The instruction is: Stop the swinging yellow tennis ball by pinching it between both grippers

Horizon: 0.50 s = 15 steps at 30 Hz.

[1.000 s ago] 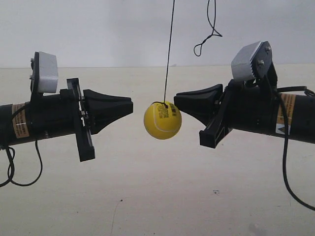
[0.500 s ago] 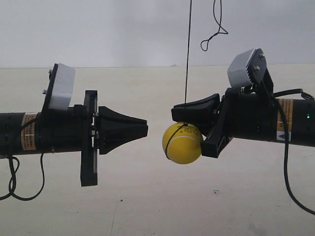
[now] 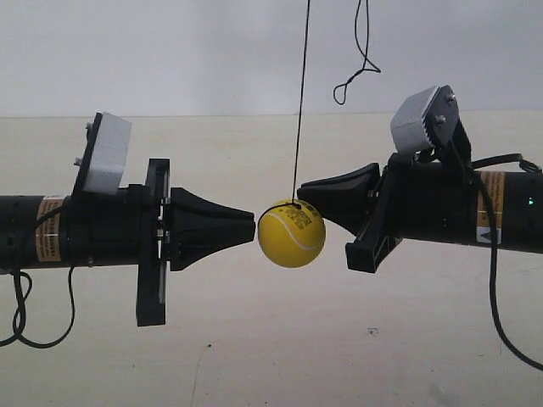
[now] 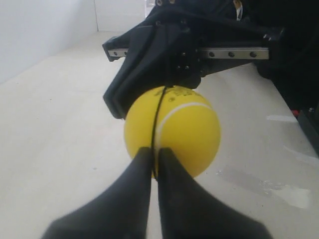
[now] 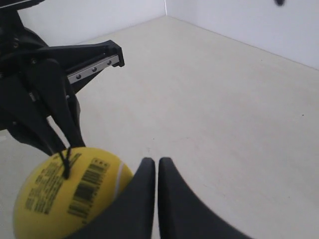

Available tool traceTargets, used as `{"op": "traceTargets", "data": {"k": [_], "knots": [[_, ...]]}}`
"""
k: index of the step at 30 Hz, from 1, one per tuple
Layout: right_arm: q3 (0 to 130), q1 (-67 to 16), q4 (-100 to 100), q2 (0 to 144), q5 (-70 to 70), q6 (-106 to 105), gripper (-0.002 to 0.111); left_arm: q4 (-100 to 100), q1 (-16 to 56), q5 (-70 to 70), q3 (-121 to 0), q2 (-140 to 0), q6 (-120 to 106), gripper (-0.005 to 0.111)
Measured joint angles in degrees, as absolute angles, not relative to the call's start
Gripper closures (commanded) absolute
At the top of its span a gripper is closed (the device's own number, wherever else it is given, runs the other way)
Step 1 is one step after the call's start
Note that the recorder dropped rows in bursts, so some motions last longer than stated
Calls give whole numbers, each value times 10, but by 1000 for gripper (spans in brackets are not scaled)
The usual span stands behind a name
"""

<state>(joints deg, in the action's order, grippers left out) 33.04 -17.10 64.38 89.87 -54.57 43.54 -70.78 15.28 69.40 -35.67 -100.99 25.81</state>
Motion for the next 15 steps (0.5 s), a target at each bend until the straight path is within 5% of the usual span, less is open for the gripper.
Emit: {"op": "traceTargets", "data": {"k": [15], "knots": [[330, -171, 655, 854, -443, 444, 108, -711, 137, 694, -357, -1003, 283, 102]]}}
